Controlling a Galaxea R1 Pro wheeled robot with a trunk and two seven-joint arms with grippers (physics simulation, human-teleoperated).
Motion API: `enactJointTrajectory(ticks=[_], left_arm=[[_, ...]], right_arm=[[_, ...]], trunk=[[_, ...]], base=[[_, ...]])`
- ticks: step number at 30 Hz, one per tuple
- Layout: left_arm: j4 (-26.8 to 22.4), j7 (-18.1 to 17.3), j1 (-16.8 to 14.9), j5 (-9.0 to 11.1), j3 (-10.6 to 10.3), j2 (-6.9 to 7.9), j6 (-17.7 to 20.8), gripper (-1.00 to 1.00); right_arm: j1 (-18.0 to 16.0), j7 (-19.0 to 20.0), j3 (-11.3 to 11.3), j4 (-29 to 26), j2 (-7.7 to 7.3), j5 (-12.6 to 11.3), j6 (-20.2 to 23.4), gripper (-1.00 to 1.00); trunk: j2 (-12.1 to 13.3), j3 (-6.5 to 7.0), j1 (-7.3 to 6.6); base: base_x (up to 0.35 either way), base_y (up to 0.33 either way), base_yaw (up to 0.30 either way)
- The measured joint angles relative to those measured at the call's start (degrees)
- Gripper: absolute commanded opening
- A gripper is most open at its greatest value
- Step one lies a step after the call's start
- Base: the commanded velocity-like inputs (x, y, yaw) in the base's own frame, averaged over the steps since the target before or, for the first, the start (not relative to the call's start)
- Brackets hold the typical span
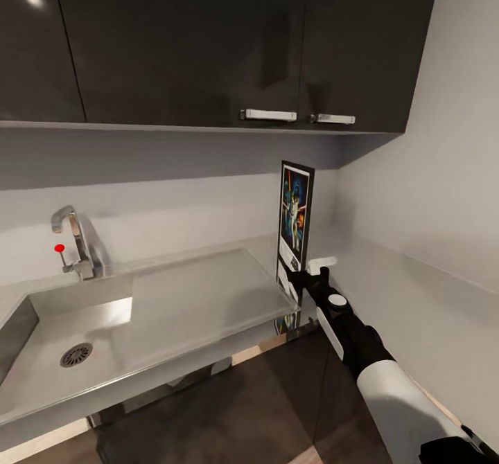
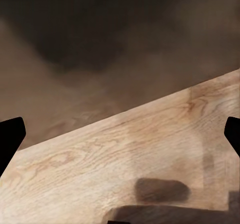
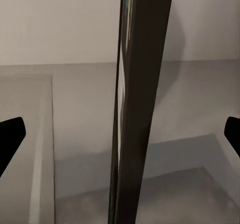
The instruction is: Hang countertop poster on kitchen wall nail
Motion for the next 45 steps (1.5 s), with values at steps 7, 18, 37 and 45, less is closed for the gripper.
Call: enactJointTrajectory(ticks=[7,18,37,45], left_arm=[[0.0,0.0,0.0,0.0,0.0,0.00,0.0,1.00],[0.0,0.0,0.0,0.0,0.0,0.00,0.0,1.00],[0.0,0.0,0.0,0.0,0.0,0.00,0.0,1.00],[0.0,0.0,0.0,0.0,0.0,0.00,0.0,1.00]], right_arm=[[0.0,0.1,0.0,0.0,-0.06,0.0,0.0,1.00],[0.0,0.1,0.0,0.0,-0.06,0.0,0.2,1.00],[0.0,0.2,0.1,-0.1,-0.15,0.1,0.4,-1.00],[0.0,0.2,0.2,-0.3,-0.15,0.0,0.4,-1.00]], trunk=[[0.0,0.00,0.01],[0.0,0.00,0.01],[0.0,0.00,0.01],[0.0,0.00,0.01]], base=[[0.011,0.000,0.000],[0.001,0.000,0.000],[0.000,0.000,0.000],[0.000,0.000,0.000]])
